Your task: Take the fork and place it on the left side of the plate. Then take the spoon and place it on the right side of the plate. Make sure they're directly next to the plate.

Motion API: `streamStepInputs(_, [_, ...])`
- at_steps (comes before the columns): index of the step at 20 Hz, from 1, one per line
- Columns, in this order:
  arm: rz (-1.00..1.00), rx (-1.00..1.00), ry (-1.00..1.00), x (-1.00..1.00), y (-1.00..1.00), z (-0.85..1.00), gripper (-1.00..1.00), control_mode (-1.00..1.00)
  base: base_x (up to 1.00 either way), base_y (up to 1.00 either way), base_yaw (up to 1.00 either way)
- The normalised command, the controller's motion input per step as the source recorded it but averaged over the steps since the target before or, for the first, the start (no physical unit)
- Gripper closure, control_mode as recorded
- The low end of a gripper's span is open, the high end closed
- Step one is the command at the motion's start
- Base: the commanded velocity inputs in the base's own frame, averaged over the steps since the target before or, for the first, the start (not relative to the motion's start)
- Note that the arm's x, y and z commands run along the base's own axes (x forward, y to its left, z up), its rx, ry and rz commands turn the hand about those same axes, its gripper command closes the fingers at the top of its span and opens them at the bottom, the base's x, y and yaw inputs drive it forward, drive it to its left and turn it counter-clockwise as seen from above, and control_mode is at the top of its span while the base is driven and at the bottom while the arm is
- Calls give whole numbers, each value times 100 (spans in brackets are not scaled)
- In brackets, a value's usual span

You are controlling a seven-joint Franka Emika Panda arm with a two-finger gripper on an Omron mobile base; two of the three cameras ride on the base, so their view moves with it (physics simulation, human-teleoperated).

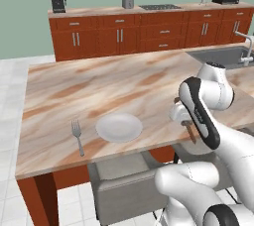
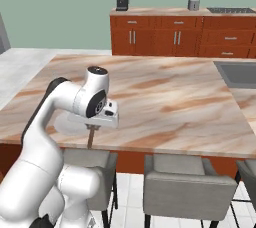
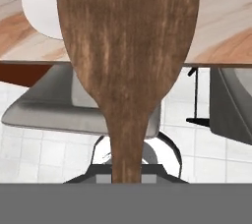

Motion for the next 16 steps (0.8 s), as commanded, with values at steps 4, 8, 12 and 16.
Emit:
streamStepInputs(4, [0, -9, 4, 27, -3, -35, 100, -100, 0, 0, 0])
streamStepInputs(8, [0, -6, 6, 46, 0, -32, 100, -100, 0, 0, 0])
streamStepInputs(12, [-1, -3, 4, 46, 0, -27, 100, -100, 0, 0, 0])
streamStepInputs(16, [-1, -1, 1, 43, 0, -19, 100, -100, 0, 0, 0])
